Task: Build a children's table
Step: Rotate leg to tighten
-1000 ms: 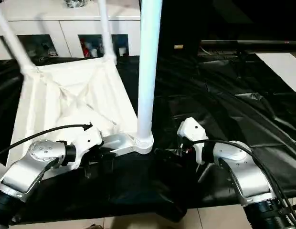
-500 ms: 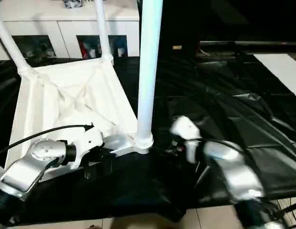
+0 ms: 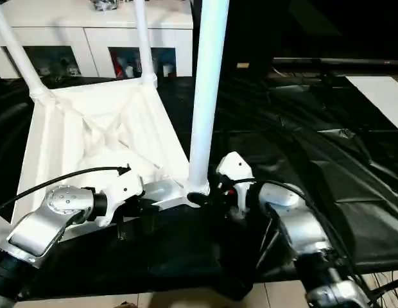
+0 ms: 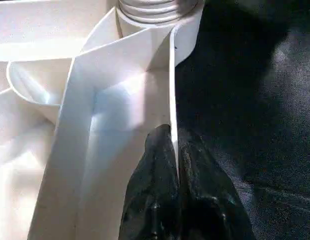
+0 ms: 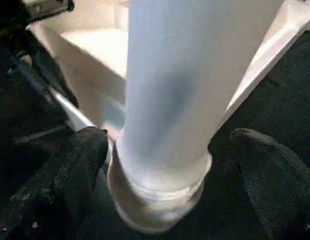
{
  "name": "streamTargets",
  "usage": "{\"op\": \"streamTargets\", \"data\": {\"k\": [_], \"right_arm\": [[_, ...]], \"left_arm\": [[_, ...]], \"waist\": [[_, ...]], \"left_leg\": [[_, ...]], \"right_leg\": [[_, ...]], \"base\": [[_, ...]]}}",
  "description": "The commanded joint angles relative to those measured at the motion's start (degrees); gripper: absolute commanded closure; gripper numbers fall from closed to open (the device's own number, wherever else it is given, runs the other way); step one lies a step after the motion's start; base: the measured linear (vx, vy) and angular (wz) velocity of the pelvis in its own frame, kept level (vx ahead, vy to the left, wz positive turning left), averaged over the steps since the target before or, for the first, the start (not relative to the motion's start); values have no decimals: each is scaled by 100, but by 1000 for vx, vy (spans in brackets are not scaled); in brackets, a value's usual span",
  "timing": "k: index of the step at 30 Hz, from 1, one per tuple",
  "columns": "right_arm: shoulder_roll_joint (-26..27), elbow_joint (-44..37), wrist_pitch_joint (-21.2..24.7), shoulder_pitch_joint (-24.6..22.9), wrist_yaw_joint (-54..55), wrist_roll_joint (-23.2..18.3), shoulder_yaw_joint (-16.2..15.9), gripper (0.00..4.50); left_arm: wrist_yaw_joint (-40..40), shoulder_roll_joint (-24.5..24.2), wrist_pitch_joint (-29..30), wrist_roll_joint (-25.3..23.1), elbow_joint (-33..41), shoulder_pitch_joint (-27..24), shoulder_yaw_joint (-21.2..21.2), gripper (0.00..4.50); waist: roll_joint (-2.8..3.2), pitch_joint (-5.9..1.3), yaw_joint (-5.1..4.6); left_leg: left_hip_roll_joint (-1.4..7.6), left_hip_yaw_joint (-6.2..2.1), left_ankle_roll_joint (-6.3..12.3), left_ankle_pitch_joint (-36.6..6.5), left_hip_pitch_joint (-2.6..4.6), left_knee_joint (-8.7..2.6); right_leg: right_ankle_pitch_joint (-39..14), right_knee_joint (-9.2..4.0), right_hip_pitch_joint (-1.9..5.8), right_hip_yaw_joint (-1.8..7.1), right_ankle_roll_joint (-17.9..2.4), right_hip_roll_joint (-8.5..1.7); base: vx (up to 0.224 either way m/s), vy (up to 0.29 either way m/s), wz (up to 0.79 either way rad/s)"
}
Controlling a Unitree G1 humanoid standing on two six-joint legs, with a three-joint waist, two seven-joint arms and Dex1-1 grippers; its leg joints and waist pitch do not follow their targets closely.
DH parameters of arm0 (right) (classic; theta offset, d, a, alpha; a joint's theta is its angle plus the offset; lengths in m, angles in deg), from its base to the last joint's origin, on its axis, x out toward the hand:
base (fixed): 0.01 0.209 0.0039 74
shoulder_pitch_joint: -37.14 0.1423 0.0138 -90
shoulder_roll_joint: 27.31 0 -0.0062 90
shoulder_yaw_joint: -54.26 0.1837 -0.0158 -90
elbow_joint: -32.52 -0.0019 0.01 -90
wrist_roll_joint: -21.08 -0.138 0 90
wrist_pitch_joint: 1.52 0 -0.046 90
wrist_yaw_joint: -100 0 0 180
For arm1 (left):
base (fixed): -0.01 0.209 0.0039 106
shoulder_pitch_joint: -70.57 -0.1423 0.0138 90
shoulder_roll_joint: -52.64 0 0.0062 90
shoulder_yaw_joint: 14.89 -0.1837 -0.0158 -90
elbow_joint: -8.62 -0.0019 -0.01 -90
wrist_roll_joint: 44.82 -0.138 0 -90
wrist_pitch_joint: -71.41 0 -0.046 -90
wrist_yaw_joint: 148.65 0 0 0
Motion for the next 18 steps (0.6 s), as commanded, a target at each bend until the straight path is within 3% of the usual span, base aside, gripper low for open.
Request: {"op": "streamTargets", "data": {"k": [1, 5, 9, 11, 18], "right_arm": [[24, 179, -147, 120, 38, 65, -2, 56], [118, 360, -223, 202, 29, 42, 21, 90], [122, 506, -359, 222, -70, 98, -37, 108], [110, 549, -429, 207, -144, 104, -52, 143], [38, 683, -629, 203, -247, 231, -124, 156]], "left_arm": [[-21, 59, 15, -57, -129, -44, -146, 450], [-32, 79, 11, -29, -163, -25, -127, 450], [-54, 67, -2, -22, -183, -21, -115, 450], [-75, 55, -17, -22, -198, -24, -112, 450], [-120, 33, -49, -27, -236, -20, -105, 450]], "waist": [[-42, -312, 0], [-47, -318, 9], [-42, -310, 11], [-49, -304, 3], [-47, -320, 4]], "left_leg": [[306, -180, 66, -1613, 83, -464], [303, -172, 91, -1522, 72, -463], [311, -176, 83, -1614, 77, -472], [308, -183, 60, -1679, 74, -479], [312, -179, 80, -1633, 74, -476]], "right_leg": [[-2086, -467, 185, 243, -1061, -340], [-1870, -446, 199, 249, -1121, -337], [-2031, -464, 192, 246, -1090, -343], [-2159, -473, 194, 244, -1055, -343], [-2059, -467, 191, 248, -1080, -341]], "base": [[0, 0, 0], [0, 0, 0], [0, 0, 0], [0, 0, 0], [0, 0, 0]]}}
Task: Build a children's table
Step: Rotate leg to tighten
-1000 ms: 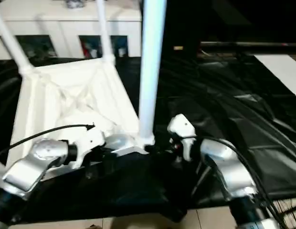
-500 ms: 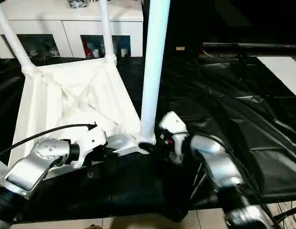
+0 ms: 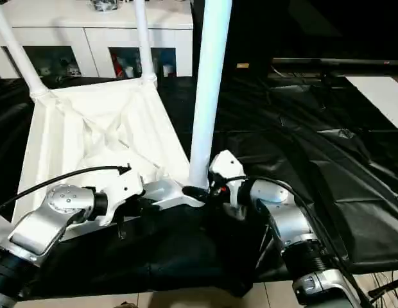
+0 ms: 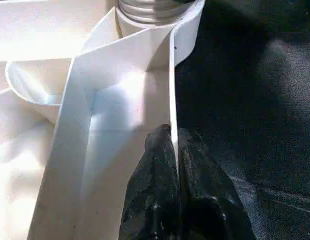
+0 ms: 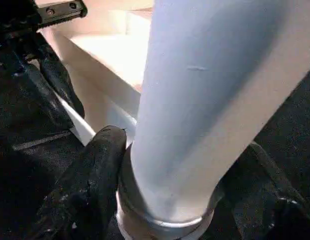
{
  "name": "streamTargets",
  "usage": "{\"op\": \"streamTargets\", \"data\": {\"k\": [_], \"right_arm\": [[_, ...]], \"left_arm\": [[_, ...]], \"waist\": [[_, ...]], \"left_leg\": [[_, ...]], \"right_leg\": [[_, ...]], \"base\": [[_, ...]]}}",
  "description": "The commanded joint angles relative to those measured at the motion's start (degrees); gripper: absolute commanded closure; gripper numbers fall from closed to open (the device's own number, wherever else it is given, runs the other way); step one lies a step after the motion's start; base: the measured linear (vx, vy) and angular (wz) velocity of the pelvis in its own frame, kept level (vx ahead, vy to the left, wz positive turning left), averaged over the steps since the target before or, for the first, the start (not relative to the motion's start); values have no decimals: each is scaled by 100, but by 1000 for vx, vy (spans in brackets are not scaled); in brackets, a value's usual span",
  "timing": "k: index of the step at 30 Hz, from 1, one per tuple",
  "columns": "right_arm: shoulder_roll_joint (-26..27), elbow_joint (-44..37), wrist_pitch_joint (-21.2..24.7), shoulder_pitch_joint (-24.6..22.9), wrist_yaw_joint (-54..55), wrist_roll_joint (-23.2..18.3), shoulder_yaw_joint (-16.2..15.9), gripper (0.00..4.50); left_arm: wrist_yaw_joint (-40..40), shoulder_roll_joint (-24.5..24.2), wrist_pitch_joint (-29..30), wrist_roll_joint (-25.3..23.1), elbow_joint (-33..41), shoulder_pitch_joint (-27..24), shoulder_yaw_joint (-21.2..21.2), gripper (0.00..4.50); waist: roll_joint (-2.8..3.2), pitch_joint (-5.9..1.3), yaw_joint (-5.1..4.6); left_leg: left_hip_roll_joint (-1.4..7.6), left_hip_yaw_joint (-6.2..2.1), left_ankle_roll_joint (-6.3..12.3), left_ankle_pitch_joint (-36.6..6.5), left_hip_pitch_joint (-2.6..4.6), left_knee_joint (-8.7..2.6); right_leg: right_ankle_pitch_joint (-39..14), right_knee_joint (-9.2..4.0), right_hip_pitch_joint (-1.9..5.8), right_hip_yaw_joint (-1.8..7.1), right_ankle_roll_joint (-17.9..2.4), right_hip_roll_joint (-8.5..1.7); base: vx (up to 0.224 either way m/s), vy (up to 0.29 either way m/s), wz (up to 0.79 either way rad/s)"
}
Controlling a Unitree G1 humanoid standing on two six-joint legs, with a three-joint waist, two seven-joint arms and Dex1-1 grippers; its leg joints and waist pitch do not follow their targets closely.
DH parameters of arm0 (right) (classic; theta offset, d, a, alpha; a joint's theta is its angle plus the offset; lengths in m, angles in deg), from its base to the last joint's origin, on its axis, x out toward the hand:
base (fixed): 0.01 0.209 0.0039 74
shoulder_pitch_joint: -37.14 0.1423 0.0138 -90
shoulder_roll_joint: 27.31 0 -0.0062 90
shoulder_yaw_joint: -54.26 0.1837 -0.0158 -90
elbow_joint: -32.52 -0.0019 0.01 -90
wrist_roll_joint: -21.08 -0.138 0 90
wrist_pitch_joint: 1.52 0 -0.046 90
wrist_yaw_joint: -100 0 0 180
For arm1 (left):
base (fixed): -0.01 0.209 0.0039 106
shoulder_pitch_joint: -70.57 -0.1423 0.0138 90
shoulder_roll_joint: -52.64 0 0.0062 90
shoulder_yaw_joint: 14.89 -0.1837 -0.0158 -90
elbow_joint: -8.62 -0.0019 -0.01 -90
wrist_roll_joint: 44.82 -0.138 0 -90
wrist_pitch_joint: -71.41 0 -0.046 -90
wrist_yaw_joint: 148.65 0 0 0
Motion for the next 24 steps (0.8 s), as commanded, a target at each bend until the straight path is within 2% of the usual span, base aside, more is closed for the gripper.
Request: {"op": "streamTargets", "data": {"k": [1, 6, 8, 17, 20, 24], "right_arm": [[-90, 139, -62, 57, 46, 167, -66, 156], [-36, 242, 128, 118, 8, 66, 26, 118], [-17, 279, 66, 139, 80, 161, 7, 100], [23, 419, 47, 222, -8, 82, 49, 100], [49, 457, 54, 251, -49, 64, 68, 100], [68, 478, 53, 257, -79, 41, 77, 137]], "left_arm": [[-39, 14, -19, -33, -155, -64, -116, 450], [-44, 26, -37, -37, -181, -45, -124, 450], [-74, 30, -44, -31, -189, -42, -128, 450], [-192, 1, -80, -16, -313, 26, -126, 450], [-219, -17, -75, -18, -321, 35, -126, 450], [-245, -15, -75, -19, -335, 39, -117, 450]], "waist": [[-46, -317, -1], [-41, -320, -5], [-38, -325, -4], [-32, -322, -3], [-33, -310, -11], [-30, -298, -16]], "left_leg": [[313, -180, 84, -1640, 71, -476], [312, -185, 61, -1720, 78, -479], [312, -185, 41, -1720, 75, -478], [314, -184, 45, -1738, 75, -485], [310, -183, 45, -1804, 79, -485], [317, -192, 29, -1863, 80, -496]], "right_leg": [[-2049, -466, 193, 248, -1097, -339], [-2174, -477, 192, 245, -1096, -341], [-2188, -483, 189, 246, -1099, -346], [-2080, -474, 191, 249, -1125, -344], [-2198, -491, 181, 249, -1117, -347], [-2312, -499, 174, 249, -1072, -349]], "base": [[0, 0, 0], [0, 0, 0], [0, 0, 0], [0, 0, 0], [0, 0, 0], [0, 0, 0]]}}
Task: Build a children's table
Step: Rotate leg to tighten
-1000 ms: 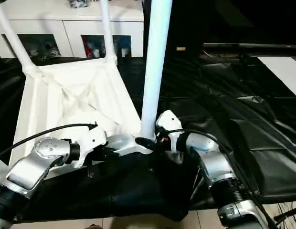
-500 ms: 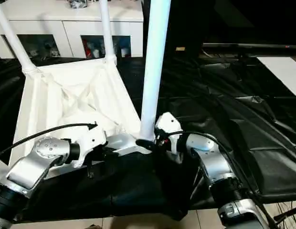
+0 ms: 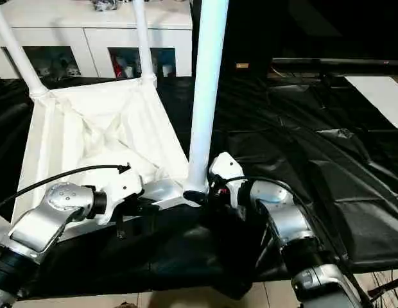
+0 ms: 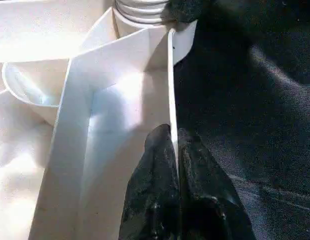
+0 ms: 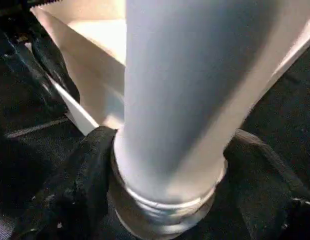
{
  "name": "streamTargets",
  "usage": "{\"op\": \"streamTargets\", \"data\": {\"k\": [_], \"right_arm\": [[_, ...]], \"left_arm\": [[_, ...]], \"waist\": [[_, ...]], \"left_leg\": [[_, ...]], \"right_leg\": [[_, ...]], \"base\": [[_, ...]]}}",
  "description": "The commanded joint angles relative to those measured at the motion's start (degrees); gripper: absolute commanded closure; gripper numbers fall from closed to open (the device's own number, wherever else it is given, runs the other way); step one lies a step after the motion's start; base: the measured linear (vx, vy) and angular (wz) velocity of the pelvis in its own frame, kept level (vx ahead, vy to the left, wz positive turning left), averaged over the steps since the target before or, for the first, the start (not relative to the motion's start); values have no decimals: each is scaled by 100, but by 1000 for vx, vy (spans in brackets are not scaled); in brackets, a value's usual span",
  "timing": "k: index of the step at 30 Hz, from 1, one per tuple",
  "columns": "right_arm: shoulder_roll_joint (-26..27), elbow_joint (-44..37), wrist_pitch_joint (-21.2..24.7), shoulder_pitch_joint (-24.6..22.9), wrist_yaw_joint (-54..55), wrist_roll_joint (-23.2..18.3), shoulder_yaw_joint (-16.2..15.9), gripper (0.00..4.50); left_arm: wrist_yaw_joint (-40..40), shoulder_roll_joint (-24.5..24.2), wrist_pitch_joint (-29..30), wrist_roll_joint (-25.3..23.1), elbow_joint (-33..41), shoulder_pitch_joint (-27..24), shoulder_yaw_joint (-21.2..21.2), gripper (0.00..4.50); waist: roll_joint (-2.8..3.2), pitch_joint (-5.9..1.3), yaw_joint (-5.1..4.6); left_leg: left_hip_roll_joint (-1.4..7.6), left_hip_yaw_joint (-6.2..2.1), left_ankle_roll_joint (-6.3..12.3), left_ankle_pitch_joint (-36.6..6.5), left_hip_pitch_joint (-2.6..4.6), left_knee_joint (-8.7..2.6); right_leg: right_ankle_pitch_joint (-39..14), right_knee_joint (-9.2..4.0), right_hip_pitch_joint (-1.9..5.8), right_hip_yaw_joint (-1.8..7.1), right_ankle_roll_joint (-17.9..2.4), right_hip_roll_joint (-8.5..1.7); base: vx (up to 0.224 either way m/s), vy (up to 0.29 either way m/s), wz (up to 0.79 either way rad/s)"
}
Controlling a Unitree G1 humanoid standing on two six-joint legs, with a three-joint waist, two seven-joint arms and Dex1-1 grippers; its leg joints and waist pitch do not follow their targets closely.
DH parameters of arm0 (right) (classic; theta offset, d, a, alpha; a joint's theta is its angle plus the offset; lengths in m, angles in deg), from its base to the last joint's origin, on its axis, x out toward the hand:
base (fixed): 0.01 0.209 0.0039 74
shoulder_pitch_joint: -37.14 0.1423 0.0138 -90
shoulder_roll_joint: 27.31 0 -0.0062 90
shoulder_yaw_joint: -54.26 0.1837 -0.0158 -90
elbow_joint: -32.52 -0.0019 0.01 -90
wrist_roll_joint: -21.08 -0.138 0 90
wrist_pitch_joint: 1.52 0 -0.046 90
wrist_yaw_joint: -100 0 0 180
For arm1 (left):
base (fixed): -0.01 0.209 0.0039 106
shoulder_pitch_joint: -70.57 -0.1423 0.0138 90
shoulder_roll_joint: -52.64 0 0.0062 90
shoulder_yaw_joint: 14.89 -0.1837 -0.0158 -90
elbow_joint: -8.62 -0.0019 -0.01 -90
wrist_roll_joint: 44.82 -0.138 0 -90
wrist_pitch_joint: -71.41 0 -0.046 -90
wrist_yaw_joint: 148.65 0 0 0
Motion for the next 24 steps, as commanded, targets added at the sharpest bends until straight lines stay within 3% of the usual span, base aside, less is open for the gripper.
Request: {"op": "streamTargets", "data": {"k": [1, 2, 13, 16, 18, 23, 24], "right_arm": [[-3, 28, 18, 76, 12, -38, 81, 137], [11, 22, 17, 68, -11, -63, 87, 164], [50, 54, -5, -7, -34, -97, 118, 180], [234, 262, -6, -14, 761, 62, 284, 180], [419, 322, 59, -50, 1195, 68, 401, 180], [967, 447, 216, -86, 2410, 158, 640, 180], [1013, 468, 229, -77, 2524, 175, 654, 180]], "left_arm": [[-85, -3, 20, -29, -153, -56, -129, 450], [-98, -3, 16, -29, -161, -55, -126, 450], [-147, -45, -7, -28, -169, -96, -112, 450], [146, 136, 9, -83, -303, -70, -62, 450], [386, 301, 60, -139, -385, -25, -57, 450], [1161, 864, 404, -295, -591, 198, -12, 450], [1233, 915, 444, -315, -619, 227, -7, 450]], "waist": [[-39, -299, -3], [-33, -295, 2], [-33, -282, -3], [-34, -264, -23], [-39, -247, -53], [-35, -212, -118], [-24, -215, -128]], "left_leg": [[316, -191, 32, -1858, 76, -492], [319, -193, 33, -1844, 79, -494], [323, -196, 21, -1910, 82, -509], [315, -189, -10, -1969, 84, -515], [303, -211, -89, -2158, 109, -517], [287, -246, -147, -2411, 114, -528], [284, -252, -163, -2474, 142, -522]], "right_leg": [[-2318, -500, 176, 251, -1066, -350], [-2315, -500, 171, 254, -1064, -352], [-2408, -514, 153, 259, -1028, -352], [-2480, -527, 131, 260, -1030, -347], [-2973, -580, 112, 247, -874, -365], [-3577, -660, 64, 225, -591, -360], [-3708, -684, 36, 218, -540, -365]], "base": [[0, 0, 0], [0, 0, 0], [0, 0, 0], [0, 0, 0], [0, 0, 0], [0, 0, 0], [0, 0, 0]]}}
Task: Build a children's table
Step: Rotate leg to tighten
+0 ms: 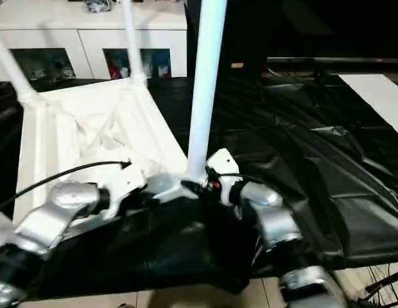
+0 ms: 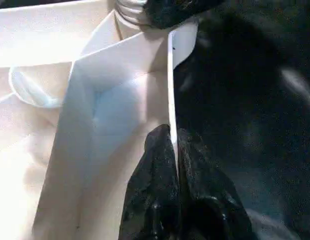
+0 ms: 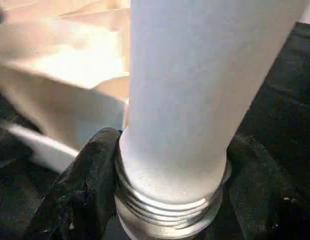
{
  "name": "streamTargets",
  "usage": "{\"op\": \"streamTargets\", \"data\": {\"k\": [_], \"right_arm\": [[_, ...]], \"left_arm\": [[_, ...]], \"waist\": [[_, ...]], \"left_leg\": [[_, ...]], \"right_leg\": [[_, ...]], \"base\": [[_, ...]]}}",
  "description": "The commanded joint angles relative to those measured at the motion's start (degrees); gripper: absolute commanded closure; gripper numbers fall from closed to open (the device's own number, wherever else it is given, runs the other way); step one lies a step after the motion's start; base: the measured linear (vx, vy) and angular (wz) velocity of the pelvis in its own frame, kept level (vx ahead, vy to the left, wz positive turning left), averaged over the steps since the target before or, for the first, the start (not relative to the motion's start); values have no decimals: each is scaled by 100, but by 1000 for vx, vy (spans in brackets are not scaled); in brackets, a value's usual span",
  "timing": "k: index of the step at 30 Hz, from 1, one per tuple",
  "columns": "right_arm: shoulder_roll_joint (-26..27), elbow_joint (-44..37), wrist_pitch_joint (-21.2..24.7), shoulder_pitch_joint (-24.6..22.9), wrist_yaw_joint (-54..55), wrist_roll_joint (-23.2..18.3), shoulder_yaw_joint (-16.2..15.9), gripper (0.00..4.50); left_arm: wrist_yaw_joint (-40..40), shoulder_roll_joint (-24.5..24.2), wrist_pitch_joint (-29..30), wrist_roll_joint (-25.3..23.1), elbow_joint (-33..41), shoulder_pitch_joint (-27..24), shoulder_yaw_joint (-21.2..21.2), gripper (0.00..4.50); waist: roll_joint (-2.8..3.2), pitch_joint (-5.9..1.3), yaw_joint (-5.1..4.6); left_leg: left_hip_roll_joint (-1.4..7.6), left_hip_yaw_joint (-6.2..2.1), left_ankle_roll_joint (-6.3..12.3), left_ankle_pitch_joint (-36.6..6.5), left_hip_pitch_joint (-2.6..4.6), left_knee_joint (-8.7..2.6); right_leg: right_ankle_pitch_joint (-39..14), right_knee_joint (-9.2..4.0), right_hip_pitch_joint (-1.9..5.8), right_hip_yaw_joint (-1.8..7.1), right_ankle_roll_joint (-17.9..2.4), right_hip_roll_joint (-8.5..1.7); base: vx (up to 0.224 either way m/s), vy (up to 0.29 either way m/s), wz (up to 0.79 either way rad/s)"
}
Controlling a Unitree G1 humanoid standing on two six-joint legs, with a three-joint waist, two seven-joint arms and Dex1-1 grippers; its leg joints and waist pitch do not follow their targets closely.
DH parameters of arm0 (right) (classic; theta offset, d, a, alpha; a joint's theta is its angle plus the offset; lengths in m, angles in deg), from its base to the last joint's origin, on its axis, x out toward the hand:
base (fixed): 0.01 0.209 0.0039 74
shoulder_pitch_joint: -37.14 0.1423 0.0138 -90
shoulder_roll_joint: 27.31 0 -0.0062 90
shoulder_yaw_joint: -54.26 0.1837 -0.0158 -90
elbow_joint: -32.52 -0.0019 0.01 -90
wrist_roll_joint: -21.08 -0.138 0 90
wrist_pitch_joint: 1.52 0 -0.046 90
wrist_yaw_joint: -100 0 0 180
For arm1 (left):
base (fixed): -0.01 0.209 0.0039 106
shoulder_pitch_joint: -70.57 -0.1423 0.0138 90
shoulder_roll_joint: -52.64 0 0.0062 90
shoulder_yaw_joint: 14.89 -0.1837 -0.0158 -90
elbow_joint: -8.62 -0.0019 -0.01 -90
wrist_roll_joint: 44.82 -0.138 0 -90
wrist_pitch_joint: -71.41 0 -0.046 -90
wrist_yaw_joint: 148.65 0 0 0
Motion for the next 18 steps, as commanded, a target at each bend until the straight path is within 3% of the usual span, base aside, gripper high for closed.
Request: {"op": "streamTargets", "data": {"k": [1, 4, 6, 8, 10, 11, 12, 14, 16, 17, 18], "right_arm": [[208, 228, 192, 23, 754, 63, 176, 180], [467, 476, 265, 178, 1533, 270, 193, 180], [647, 644, 368, 324, 1985, 403, 160, 180], [801, 668, 423, 359, 2020, 387, 132, 180], [845, 519, 349, 282, 1760, 402, 29, 180], [843, 483, 321, 263, 1723, 393, 29, 180], [869, 416, 248, 236, 1665, 305, 107, 180], [848, 317, 131, 228, 1433, 150, 182, 124], [743, 215, 72, 249, 1205, 38, 211, 108], [676, 153, 109, 270, 1111, -58, 262, 101], [609, 100, 184, 283, 1023, -119, 287, 88]], "left_arm": [[484, 330, 242, -44, -304, 26, -96, 450], [919, 660, 509, -181, -540, 234, -58, 450], [1239, 935, 581, -288, -780, 417, -51, 450], [1426, 1119, 565, -370, -956, 519, -84, 450], [1386, 1156, 445, -430, -1029, 543, -178, 450], [1360, 1152, 413, -427, -1026, 541, -188, 450], [1336, 1148, 416, -420, -999, 531, -183, 450], [1247, 1076, 394, -422, -906, 494, -201, 450], [1114, 976, 358, -408, -803, 446, -213, 450], [1026, 919, 331, -389, -743, 412, -211, 450], [976, 876, 354, -377, -694, 385, -202, 450]], "waist": [[-14, -212, -19], [1, -214, -53], [34, -222, -79], [30, -239, -71], [10, -211, -64], [9, -218, -66], [25, -225, -56], [11, -244, -36], [-1, -256, -24], [-3, -266, -24], [-7, -281, -18]], "left_leg": [[282, -251, -184, -2556, 162, -503], [276, -287, -238, -2722, 157, -528], [303, -307, -241, -2774, 120, -589], [304, -293, -264, -2890, 173, -590], [281, -280, -206, -3065, 203, -583], [284, -290, -194, -3048, 187, -589], [294, -295, -180, -3000, 170, -604], [300, -275, -137, -2880, 167, -608], [305, -268, -85, -2737, 142, -613], [322, -278, -19, -2470, 64, -637], [325, -255, 23, -2207, 43, -630]], "right_leg": [[-3787, -701, 8, 210, -523, -354], [-3874, -729, 30, 154, -445, -358], [-3487, -721, 85, 109, -482, -357], [-3250, -739, 60, 112, -529, -352], [-3364, -790, 26, 113, -495, -363], [-3375, -781, 45, 117, -481, -375], [-3330, -775, 60, 122, -479, -385], [-3107, -762, 64, 146, -537, -388], [-2945, -741, 96, 154, -593, -399], [-2686, -687, 167, 162, -660, -410], [-2432, -667, 179, 176, -750, -412]], "base": [[0, 0, 0], [0, 0, 0], [0, 0, 0], [0, 0, 0], [0, 0, 0], [0, 0, 0], [0, 0, 0], [0, 0, 0], [0, 0, 0], [0, 0, 0], [0, 0, 0]]}}
